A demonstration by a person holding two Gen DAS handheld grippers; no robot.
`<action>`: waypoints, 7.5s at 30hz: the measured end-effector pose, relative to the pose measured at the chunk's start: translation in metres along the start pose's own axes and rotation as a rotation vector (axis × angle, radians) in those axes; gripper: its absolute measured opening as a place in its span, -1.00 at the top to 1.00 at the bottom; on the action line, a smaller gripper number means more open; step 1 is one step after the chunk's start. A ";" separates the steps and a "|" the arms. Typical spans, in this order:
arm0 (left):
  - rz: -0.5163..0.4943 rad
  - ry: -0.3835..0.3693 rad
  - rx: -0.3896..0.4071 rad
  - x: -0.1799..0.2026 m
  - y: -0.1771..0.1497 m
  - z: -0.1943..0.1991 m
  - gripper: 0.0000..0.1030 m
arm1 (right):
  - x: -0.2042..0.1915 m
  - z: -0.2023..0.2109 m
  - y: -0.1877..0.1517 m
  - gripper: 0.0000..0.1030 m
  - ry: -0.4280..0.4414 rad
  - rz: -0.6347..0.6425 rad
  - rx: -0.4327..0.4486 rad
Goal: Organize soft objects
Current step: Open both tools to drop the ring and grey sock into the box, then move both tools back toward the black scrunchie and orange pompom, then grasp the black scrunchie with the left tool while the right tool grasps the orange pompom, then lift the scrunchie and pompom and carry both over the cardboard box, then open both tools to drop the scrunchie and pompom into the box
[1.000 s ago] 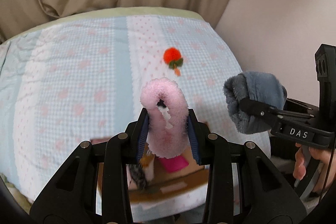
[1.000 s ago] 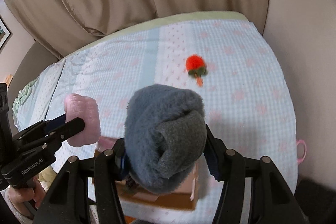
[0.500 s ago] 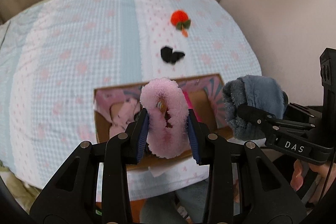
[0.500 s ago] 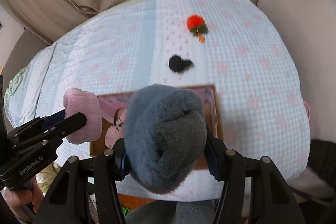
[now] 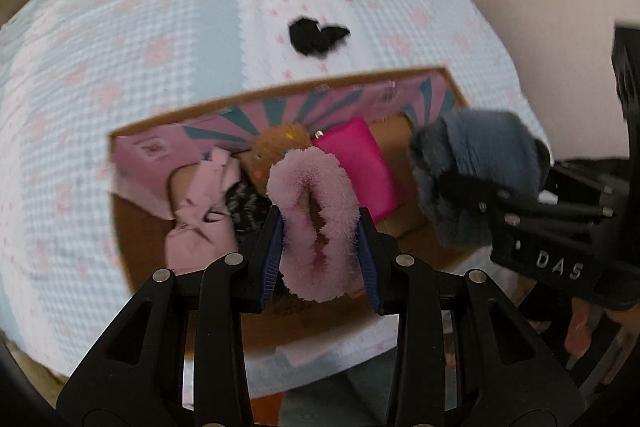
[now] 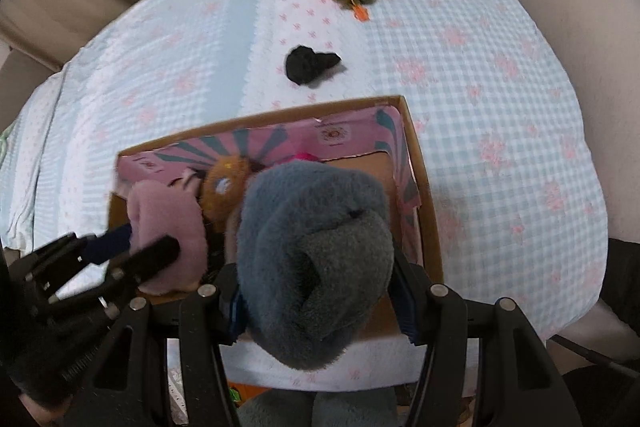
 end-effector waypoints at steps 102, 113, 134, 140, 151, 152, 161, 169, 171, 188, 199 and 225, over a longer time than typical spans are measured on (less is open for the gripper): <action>0.136 0.039 -0.208 -0.013 0.235 -0.113 -0.82 | 0.055 -0.006 0.338 -1.00 0.046 0.314 0.146; 0.090 0.032 -0.336 -0.012 0.242 -0.183 -0.47 | 0.050 -0.092 0.372 -0.95 0.052 0.328 0.091; 0.137 0.077 -0.235 -0.046 0.239 -0.147 0.61 | 0.029 -0.119 0.376 0.34 0.062 0.401 0.112; 0.165 0.078 -0.180 -0.058 0.241 -0.113 0.61 | 0.027 -0.088 0.372 0.34 0.064 0.398 0.159; 0.174 0.103 -0.036 -0.031 0.248 -0.022 0.61 | 0.015 0.017 0.348 0.34 0.079 0.412 0.272; 0.173 0.108 -0.015 -0.030 0.254 -0.009 0.61 | 0.013 0.029 0.343 0.34 0.083 0.412 0.280; 0.215 0.129 0.145 -0.001 0.231 0.090 0.61 | -0.007 0.130 0.287 0.34 0.098 0.439 0.346; 0.259 0.163 0.246 -0.007 0.177 0.161 0.61 | -0.030 0.180 0.216 0.34 0.141 0.447 0.363; 0.263 0.170 0.257 -0.010 0.162 0.172 0.61 | -0.036 0.183 0.198 0.34 0.142 0.457 0.365; 0.274 0.130 0.178 -0.047 0.020 0.160 0.61 | -0.083 0.136 0.050 0.34 0.153 0.373 0.233; 0.222 0.093 0.093 -0.059 -0.017 0.109 0.61 | -0.074 0.094 0.008 0.34 0.104 0.259 0.177; 0.235 0.161 -0.068 -0.086 0.021 -0.025 -1.00 | -0.060 -0.034 0.009 -0.56 0.092 0.392 0.043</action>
Point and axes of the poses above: each gripper's, at about its wrist camera, not at the fingertips, and z roughly against the way its jaws point, x to its right, y to its top, the point moved 7 cm from there along -z, roughly the way its jaws point, and after that the axes turned 10 degrees about -x, right-handed, at the moved point
